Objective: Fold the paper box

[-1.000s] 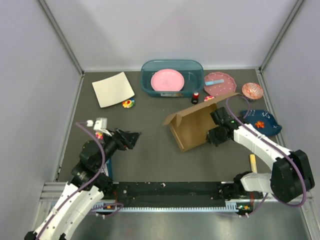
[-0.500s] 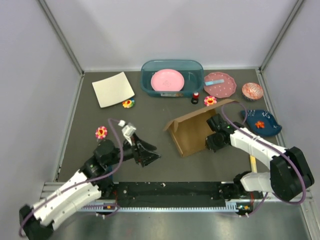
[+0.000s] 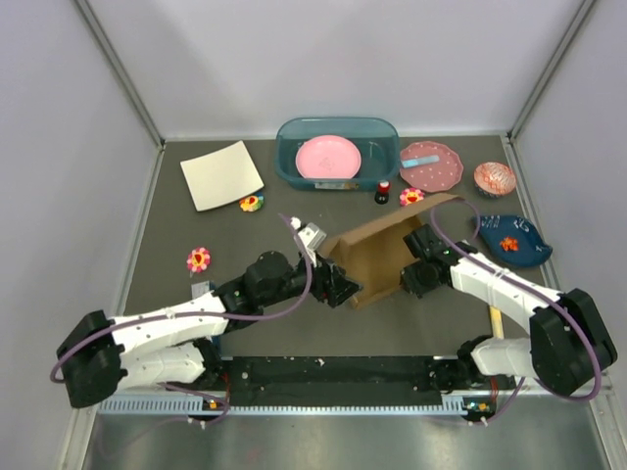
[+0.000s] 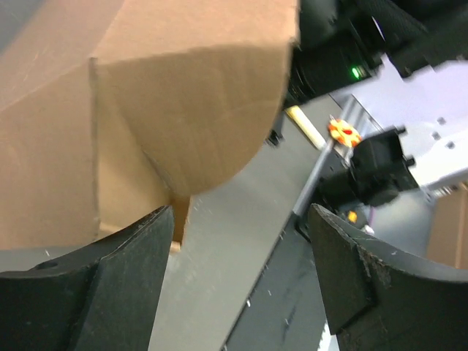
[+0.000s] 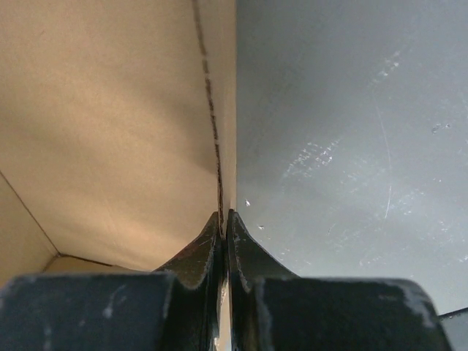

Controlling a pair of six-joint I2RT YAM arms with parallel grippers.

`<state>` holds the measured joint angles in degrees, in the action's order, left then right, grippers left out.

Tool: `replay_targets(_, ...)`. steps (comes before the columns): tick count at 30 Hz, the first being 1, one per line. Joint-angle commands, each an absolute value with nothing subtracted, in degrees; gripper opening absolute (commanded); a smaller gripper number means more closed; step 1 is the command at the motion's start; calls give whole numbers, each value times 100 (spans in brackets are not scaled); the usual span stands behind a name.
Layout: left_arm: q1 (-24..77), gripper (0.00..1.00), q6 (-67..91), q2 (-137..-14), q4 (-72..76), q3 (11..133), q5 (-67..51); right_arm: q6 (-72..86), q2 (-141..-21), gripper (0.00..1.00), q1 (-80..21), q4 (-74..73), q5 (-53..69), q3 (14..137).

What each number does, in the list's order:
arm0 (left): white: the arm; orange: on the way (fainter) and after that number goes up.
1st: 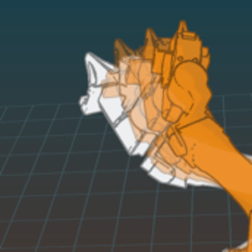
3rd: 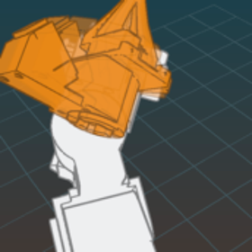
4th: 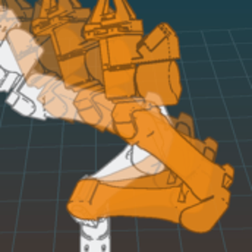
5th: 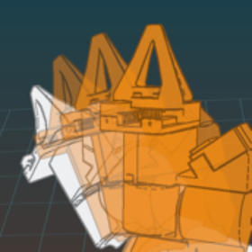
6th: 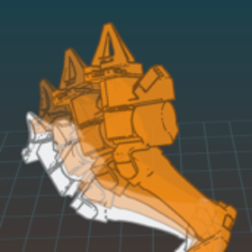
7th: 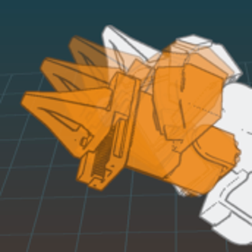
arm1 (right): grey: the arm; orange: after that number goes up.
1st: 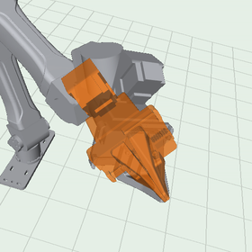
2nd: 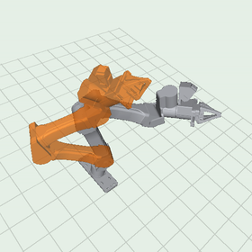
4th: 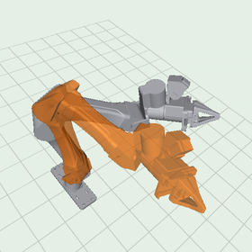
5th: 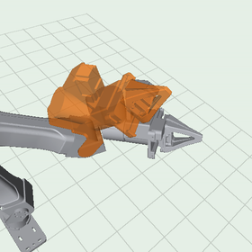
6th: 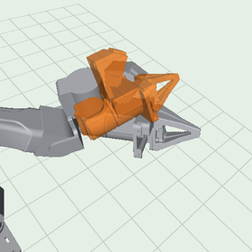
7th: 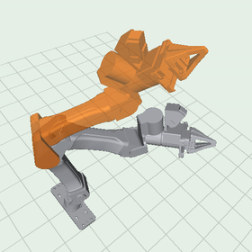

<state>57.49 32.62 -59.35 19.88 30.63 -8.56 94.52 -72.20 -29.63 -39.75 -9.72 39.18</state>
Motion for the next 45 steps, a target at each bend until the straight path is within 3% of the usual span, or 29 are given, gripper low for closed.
replay_targets(1,5766,80,2883,-6722,2532,3918,-53,9264,-7110,0,-3146,-3701,-1222,3780)
replay_targets(7,5582,79,3076,-7409,2267,4482,869,9272,-7172,0,-3568,-3525,-1336,3806)
replay_targets(18,4353,80,3393,-7189,1829,4403,827,9317,-7638,0,-4640,-3366,-1503,4244)
replay_targets(21,4062,82,3305,-7189,1609,4526,739,9010,-7437,15,-4720,-3375,-1599,4350)
replay_targets(24,3947,86,3112,-7207,1398,4693,765,8448,-7243,41,-4816,-3445,-1757,4490)
replay_targets(27,3911,88,2980,-7172,1275,4808,808,7868,-6988,56,-4930,-3806,-2056,4701)
replay_targets(30,3911,88,2927,-7128,1266,4851,852,7226,-6786,65,-5062,-4042,-2398,4851)
replay_targets(36,3902,89,2857,-6812,1073,4939,853,6250,-5899,75,-5282,-4228,-3224,5010)
replay_targets(41,3762,91,2505,-6977,616,5334,1099,5486,-5195,74,-4853,-4131,-4034,5036)
replay_targets(45,3446,91,2636,-7329,466,5563,976,5607,-5071,56,-4072,-4035,-4437,4757)
